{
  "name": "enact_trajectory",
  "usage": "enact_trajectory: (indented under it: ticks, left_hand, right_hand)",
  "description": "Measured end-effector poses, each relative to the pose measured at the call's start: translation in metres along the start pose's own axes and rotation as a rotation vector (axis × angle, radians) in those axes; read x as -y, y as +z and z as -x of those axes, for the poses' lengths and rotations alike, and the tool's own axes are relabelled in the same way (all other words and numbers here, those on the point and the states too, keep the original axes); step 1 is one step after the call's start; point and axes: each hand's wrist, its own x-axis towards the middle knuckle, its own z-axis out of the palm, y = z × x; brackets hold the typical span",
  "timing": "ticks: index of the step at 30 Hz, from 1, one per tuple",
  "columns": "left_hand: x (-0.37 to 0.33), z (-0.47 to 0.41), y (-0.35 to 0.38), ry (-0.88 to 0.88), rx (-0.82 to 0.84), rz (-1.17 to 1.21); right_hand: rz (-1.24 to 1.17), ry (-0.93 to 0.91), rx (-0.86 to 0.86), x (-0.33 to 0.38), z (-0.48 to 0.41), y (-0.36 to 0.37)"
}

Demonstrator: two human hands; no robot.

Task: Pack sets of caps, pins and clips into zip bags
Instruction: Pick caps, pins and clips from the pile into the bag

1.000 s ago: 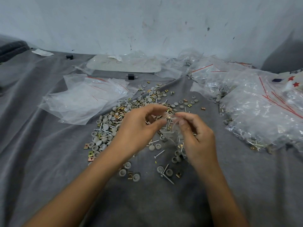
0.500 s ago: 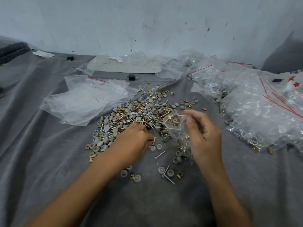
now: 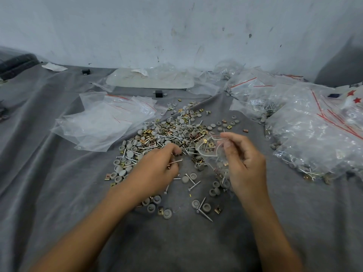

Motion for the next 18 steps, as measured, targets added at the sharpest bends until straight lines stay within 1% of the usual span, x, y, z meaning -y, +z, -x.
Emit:
enact_trajectory:
  ticks: [3,4,8,10,11,13,18]
  left_hand:
    - [-0.003,-0.001,-0.004,-0.050,-0.058,0.145]
    - [-0.004,-0.001,-0.005,-0.057,-0.087,0.145]
    - [-0.004,0.000,-0.015,-0.027,-0.176,-0.121]
    - [-0.002,-0.001,-0.019,-0.045,-0.155,-0.217]
    - [-0.002,-0.002,-0.022,-0.059,-0.131,-0.222]
    - [-0.003,-0.004,-0.026,-0.054,-0.097,-0.129]
    - [-0.022,-0.012,-0.031,0.081,-0.165,0.413]
  right_hand:
    - [-0.002,0.003,0.010,0.000,0.000,0.000]
    - [-0.002,0.001,0.013,0.000,0.001,0.000]
    - [0.000,0.008,0.017,-0.001,0.000,0.000]
    - [-0.001,0.012,0.019,-0.001,0.000,-0.001]
    - [-0.001,0.011,0.019,0.000,0.000,-0.001]
    - [0.000,0.009,0.021,0.000,0.000,-0.002]
    - [0.014,0.018,0.057,-0.004,0.000,0.000]
